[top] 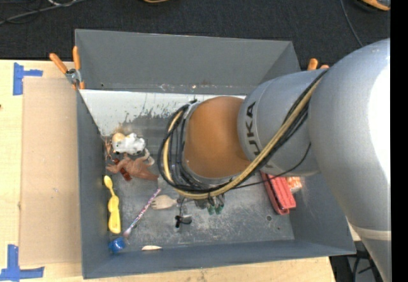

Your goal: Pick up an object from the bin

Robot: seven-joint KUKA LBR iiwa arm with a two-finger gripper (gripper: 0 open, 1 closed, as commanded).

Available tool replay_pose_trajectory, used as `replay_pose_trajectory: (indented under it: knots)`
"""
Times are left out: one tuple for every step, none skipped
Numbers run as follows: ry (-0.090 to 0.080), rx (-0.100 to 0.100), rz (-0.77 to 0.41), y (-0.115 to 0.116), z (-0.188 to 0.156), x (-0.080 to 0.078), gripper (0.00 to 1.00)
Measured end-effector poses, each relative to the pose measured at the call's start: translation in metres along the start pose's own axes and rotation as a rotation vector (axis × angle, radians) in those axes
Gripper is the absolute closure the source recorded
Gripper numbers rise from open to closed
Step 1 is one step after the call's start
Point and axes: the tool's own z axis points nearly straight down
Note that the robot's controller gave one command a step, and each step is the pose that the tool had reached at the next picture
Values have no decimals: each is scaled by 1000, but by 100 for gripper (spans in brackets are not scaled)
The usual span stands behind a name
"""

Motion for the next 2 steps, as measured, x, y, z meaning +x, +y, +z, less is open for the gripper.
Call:
replay_pose_trajectory:
  knots:
    - [2,6,-10,22,-6,-45,0]
    - [1,4,72,-17,7,-44,0]
